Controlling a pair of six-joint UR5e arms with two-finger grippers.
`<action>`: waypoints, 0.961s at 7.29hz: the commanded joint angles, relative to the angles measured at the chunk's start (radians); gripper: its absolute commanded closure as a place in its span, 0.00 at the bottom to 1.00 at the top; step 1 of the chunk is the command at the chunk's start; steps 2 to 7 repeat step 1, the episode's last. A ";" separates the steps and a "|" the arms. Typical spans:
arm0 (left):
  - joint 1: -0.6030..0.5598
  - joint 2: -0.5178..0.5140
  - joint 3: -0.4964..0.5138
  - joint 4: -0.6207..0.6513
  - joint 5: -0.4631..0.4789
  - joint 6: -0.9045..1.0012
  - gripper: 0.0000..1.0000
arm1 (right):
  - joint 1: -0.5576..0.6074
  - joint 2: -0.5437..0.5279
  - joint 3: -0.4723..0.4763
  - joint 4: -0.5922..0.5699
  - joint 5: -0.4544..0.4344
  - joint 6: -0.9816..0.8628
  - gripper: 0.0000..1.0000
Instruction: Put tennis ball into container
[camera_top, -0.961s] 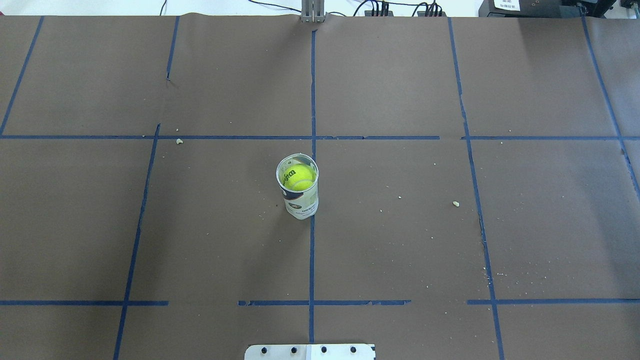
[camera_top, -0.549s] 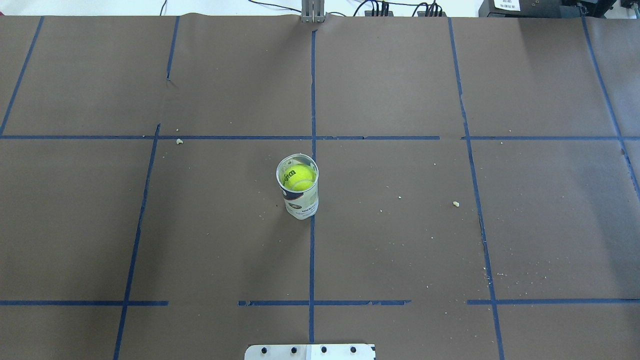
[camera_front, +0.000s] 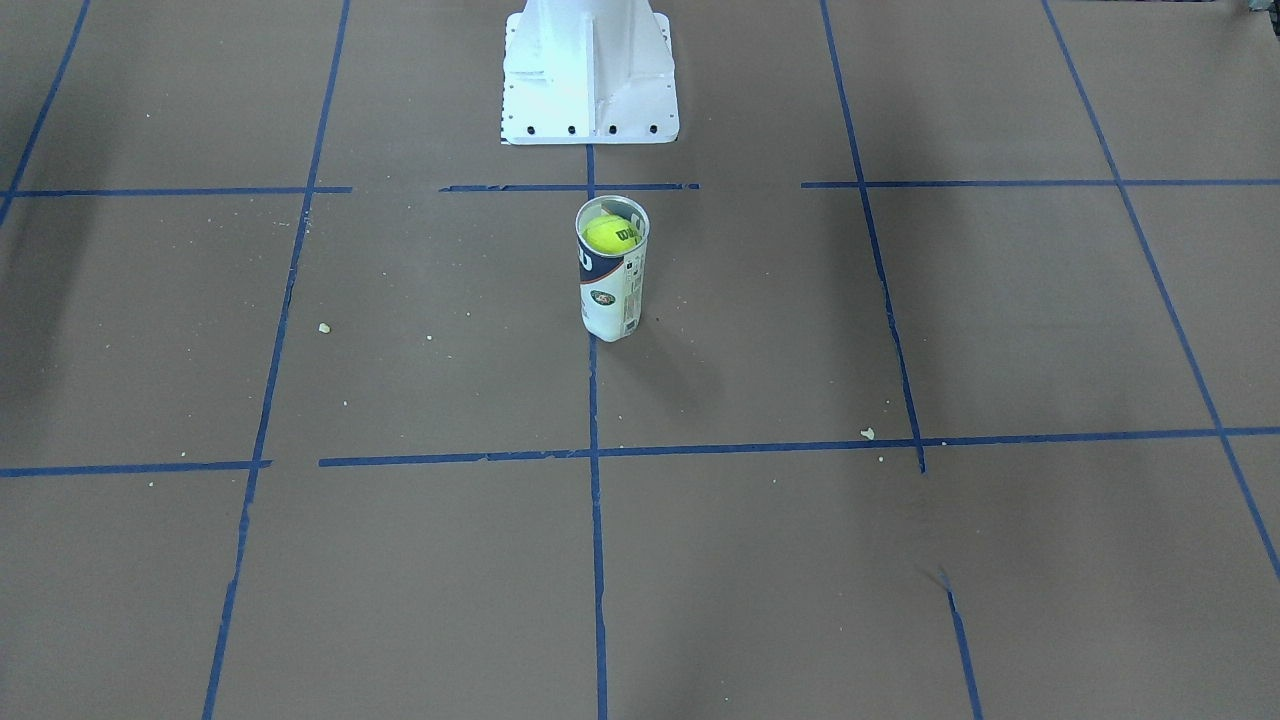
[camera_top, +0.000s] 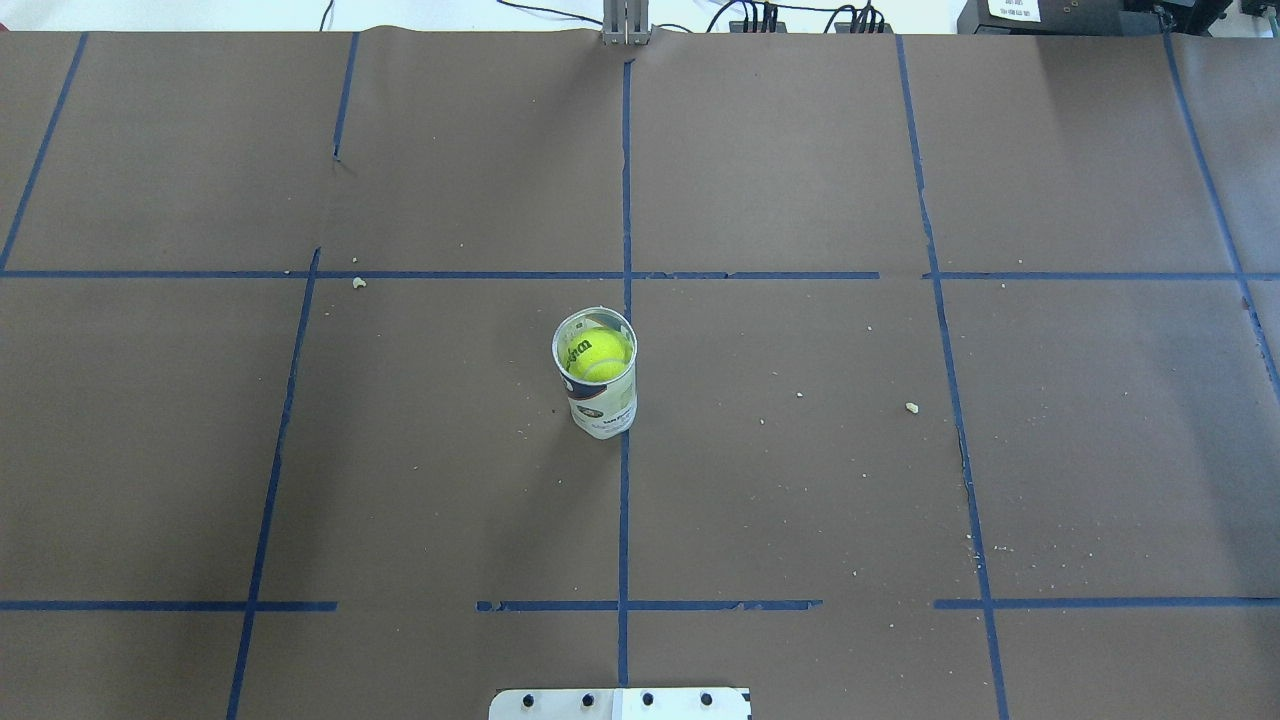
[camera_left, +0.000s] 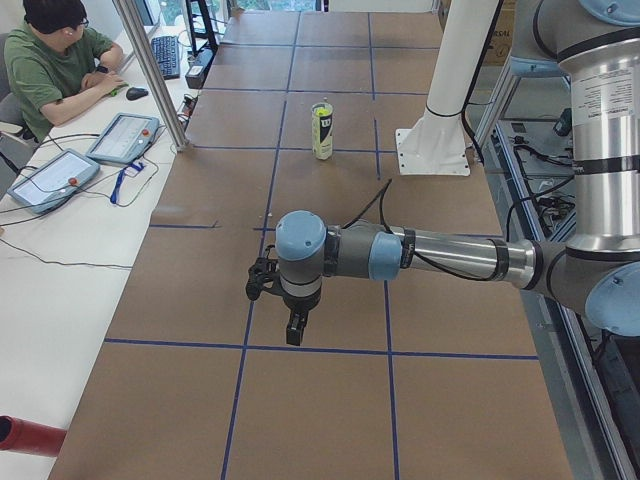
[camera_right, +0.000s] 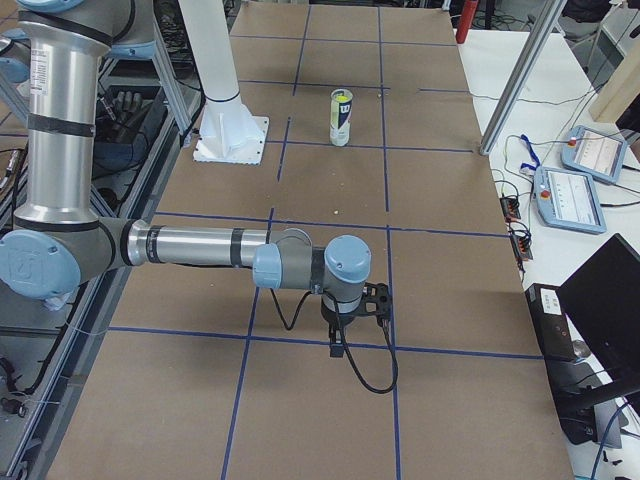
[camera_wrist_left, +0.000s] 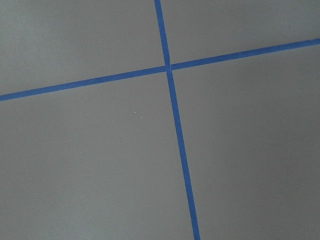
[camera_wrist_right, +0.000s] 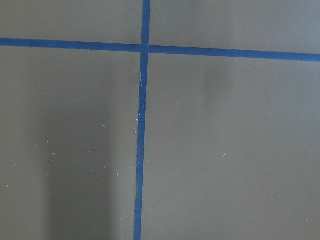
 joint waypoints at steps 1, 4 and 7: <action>0.001 -0.002 -0.001 -0.002 -0.001 0.000 0.00 | 0.000 0.000 0.000 0.000 0.000 0.000 0.00; 0.001 -0.002 -0.001 -0.002 -0.001 0.000 0.00 | 0.000 0.000 0.000 0.000 0.000 0.000 0.00; 0.001 -0.002 -0.001 -0.002 -0.001 0.000 0.00 | 0.000 0.000 0.000 0.000 0.000 0.000 0.00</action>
